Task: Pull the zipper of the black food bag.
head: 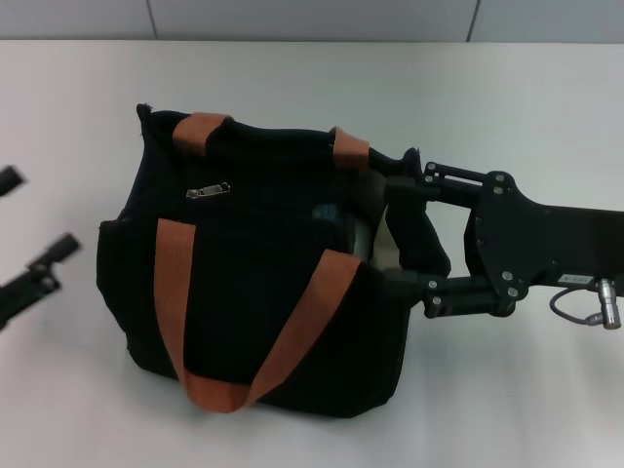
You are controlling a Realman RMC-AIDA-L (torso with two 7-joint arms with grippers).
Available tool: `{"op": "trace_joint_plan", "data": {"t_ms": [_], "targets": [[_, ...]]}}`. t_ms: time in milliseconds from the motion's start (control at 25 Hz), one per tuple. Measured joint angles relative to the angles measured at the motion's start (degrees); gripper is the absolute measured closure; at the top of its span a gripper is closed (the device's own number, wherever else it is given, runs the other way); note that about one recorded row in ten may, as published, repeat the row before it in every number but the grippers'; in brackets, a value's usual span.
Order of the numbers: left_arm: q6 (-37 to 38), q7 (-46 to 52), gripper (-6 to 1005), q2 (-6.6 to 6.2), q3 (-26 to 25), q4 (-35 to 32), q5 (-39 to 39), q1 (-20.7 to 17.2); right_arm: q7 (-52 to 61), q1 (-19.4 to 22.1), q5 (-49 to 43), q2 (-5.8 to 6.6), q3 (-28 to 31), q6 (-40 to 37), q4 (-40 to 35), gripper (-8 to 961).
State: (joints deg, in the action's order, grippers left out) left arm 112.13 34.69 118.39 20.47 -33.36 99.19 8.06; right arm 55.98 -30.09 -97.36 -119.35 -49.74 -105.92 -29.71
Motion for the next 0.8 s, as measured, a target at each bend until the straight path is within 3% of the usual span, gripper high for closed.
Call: {"op": "trace_joint_plan", "data": {"t_ms": [120, 320, 800], "targets": [[-3.7, -6.2, 247, -0.03, -3.2, 1.3, 0.3, -1.6, 0.0, 0.0, 0.4, -0.01, 0.0, 0.3, 0.4, 133], [-9.5, -15.9, 247, 0.25, -2.8, 4.6, 1.3, -2.4, 0.0, -0.2, 1.0, -0.06, 0.0, 0.3, 0.9, 135], [-17.0, -41.9, 246, 0.36, -3.8, 20.9, 1.3, 1.8, 1.6, -0.6, 1.0, -0.10, -0.1, 0.2, 1.6, 141]]}}
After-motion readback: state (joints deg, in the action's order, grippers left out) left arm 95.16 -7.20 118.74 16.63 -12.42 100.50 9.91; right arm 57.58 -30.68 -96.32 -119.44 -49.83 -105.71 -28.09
